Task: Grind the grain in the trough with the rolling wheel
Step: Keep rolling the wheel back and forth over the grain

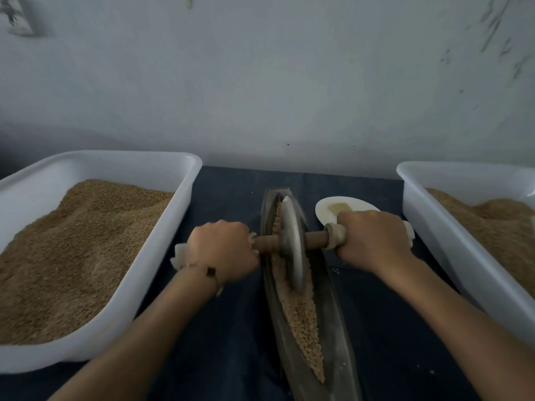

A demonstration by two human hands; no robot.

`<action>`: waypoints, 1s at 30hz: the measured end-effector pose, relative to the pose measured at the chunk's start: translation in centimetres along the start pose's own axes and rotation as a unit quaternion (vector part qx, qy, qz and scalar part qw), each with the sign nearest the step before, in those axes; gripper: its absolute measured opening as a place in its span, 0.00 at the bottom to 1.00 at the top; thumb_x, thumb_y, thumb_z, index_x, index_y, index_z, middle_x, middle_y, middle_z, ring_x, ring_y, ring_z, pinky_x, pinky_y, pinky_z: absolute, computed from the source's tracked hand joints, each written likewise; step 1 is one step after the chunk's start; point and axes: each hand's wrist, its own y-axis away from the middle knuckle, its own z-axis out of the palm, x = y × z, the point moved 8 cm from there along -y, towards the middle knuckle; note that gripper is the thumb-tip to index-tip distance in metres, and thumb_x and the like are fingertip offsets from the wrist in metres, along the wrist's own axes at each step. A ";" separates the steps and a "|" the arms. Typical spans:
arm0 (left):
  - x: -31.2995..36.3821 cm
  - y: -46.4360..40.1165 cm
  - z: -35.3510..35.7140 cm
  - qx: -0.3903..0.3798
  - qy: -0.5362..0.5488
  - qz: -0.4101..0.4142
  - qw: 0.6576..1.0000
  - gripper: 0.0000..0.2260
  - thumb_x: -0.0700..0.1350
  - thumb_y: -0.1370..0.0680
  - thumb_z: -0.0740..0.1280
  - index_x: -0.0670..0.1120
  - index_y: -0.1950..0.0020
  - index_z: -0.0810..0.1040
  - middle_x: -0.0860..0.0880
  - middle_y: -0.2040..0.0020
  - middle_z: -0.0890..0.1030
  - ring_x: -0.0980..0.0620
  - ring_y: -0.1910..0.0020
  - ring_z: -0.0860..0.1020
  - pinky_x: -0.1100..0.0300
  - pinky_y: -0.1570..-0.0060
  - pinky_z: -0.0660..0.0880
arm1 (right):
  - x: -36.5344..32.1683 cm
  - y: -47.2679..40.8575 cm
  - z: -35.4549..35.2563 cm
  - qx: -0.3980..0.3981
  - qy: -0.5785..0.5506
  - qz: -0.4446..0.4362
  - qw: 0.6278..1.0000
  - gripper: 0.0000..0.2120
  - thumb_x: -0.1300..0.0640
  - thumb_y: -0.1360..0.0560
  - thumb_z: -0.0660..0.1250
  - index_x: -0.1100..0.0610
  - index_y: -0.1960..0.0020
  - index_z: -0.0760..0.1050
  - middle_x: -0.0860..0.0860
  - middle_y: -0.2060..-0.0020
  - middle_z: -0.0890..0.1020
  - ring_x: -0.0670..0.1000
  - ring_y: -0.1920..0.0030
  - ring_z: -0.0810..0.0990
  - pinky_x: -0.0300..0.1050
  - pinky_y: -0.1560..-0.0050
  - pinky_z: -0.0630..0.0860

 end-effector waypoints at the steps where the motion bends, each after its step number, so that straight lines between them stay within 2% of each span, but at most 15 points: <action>1: 0.2 1.5 -0.3 0.045 -0.009 0.005 0.999 0.09 0.53 0.28 0.63 0.51 0.66 0.69 0.54 0.68 0.76 0.57 0.72 0.72 0.63 0.72 0.65 | -0.5 1.1 -0.8 0.047 0.002 -0.020 0.999 0.08 0.52 0.38 0.70 0.51 0.64 0.73 0.46 0.73 0.71 0.51 0.73 0.67 0.40 0.71 0.59; 3: 1.3 5.1 -1.1 0.159 -0.027 0.050 0.986 0.13 0.49 0.33 0.71 0.49 0.69 0.67 0.52 0.73 0.74 0.55 0.77 0.67 0.65 0.75 0.59 | -1.1 4.0 -2.5 0.167 -0.035 -0.052 0.984 0.12 0.58 0.42 0.75 0.57 0.67 0.72 0.52 0.75 0.73 0.54 0.75 0.71 0.42 0.71 0.64; 5: 2.6 7.7 -1.9 0.234 -0.034 0.102 0.966 0.15 0.42 0.40 0.74 0.46 0.73 0.67 0.50 0.78 0.70 0.51 0.81 0.65 0.64 0.77 0.60 | -0.7 7.0 -3.2 0.249 -0.067 -0.055 0.965 0.10 0.61 0.38 0.73 0.58 0.67 0.72 0.54 0.74 0.74 0.54 0.73 0.72 0.44 0.70 0.67; 8: 4.0 9.0 -2.9 0.280 -0.081 0.137 0.947 0.13 0.37 0.42 0.71 0.46 0.73 0.66 0.49 0.78 0.67 0.50 0.81 0.64 0.61 0.78 0.61 | 0.0 10.2 -2.4 0.278 -0.101 -0.038 0.954 0.06 0.63 0.34 0.73 0.59 0.64 0.75 0.54 0.71 0.76 0.54 0.70 0.73 0.46 0.68 0.68; 11: 4.7 8.8 -3.4 0.302 -0.099 0.151 0.936 0.12 0.38 0.44 0.70 0.46 0.73 0.67 0.49 0.77 0.67 0.50 0.80 0.64 0.61 0.76 0.59 | 0.5 10.9 -1.5 0.256 -0.090 -0.015 0.962 0.13 0.64 0.42 0.78 0.58 0.63 0.76 0.53 0.70 0.77 0.54 0.70 0.75 0.45 0.67 0.69; 13: 4.6 8.0 -2.8 0.283 -0.090 0.164 0.941 0.13 0.39 0.45 0.71 0.46 0.74 0.67 0.50 0.78 0.67 0.51 0.81 0.64 0.62 0.76 0.58 | 0.6 9.9 -1.1 0.230 -0.089 -0.019 0.969 0.15 0.62 0.45 0.79 0.56 0.65 0.75 0.51 0.72 0.75 0.52 0.72 0.73 0.43 0.69 0.66; 15: 4.1 6.3 -2.6 0.231 -0.086 0.149 0.958 0.14 0.43 0.40 0.73 0.48 0.73 0.66 0.51 0.78 0.67 0.53 0.82 0.64 0.65 0.75 0.57 | 0.6 7.6 -0.8 0.181 -0.085 -0.021 0.980 0.15 0.60 0.44 0.79 0.53 0.67 0.73 0.47 0.74 0.72 0.49 0.74 0.68 0.38 0.72 0.59; 17: 3.2 3.7 -2.1 0.170 -0.118 0.110 0.972 0.14 0.51 0.30 0.66 0.50 0.70 0.64 0.54 0.74 0.68 0.56 0.78 0.64 0.64 0.75 0.56 | 0.8 4.7 0.1 0.100 -0.051 -0.002 0.994 0.11 0.54 0.39 0.74 0.51 0.67 0.72 0.45 0.74 0.72 0.49 0.74 0.67 0.37 0.73 0.54; 19: 2.2 1.0 -1.1 0.094 -0.095 0.080 0.988 0.12 0.54 0.26 0.59 0.51 0.68 0.67 0.55 0.72 0.70 0.57 0.75 0.67 0.63 0.74 0.57 | 1.2 2.1 1.5 0.013 -0.038 0.017 0.999 0.05 0.50 0.34 0.67 0.49 0.63 0.72 0.45 0.70 0.73 0.53 0.68 0.73 0.41 0.72 0.58; 20: 2.0 -0.2 -0.9 0.067 -0.078 0.076 0.992 0.12 0.54 0.27 0.59 0.50 0.68 0.69 0.54 0.71 0.72 0.57 0.74 0.69 0.63 0.74 0.59 | 1.3 1.0 2.0 -0.017 -0.039 0.013 0.999 0.04 0.49 0.33 0.64 0.49 0.61 0.72 0.45 0.70 0.72 0.54 0.66 0.74 0.42 0.70 0.58; 23: 0.8 -3.2 0.0 -0.034 -0.017 0.049 0.998 0.12 0.53 0.29 0.60 0.49 0.68 0.75 0.52 0.70 0.76 0.54 0.71 0.75 0.62 0.71 0.65 | 1.2 -2.0 2.6 -0.093 -0.057 -0.008 0.994 0.05 0.50 0.33 0.61 0.51 0.65 0.71 0.45 0.69 0.74 0.49 0.68 0.70 0.43 0.69 0.61; 26: 0.2 -4.4 0.8 -0.142 0.030 0.020 0.989 0.09 0.51 0.38 0.63 0.47 0.73 0.77 0.52 0.74 0.77 0.51 0.71 0.77 0.62 0.71 0.68 | 1.1 -3.7 2.9 -0.187 -0.081 -0.002 0.979 0.05 0.50 0.34 0.63 0.49 0.67 0.72 0.45 0.69 0.75 0.47 0.67 0.72 0.43 0.68 0.63; 28: 0.3 -4.4 0.7 -0.145 0.014 0.022 0.989 0.09 0.50 0.40 0.63 0.47 0.74 0.78 0.52 0.77 0.77 0.52 0.72 0.76 0.63 0.72 0.66 | 0.8 -3.5 2.8 -0.193 -0.090 -0.004 0.977 0.04 0.51 0.33 0.64 0.50 0.65 0.74 0.46 0.68 0.76 0.47 0.66 0.73 0.42 0.68 0.64; 30: 0.8 -4.0 0.2 -0.102 -0.031 0.037 0.994 0.11 0.52 0.33 0.62 0.47 0.69 0.78 0.52 0.73 0.77 0.52 0.71 0.76 0.62 0.72 0.66 | 0.8 -2.4 2.6 -0.142 -0.077 -0.004 0.987 0.06 0.50 0.31 0.63 0.51 0.60 0.76 0.47 0.65 0.78 0.51 0.64 0.75 0.44 0.66 0.67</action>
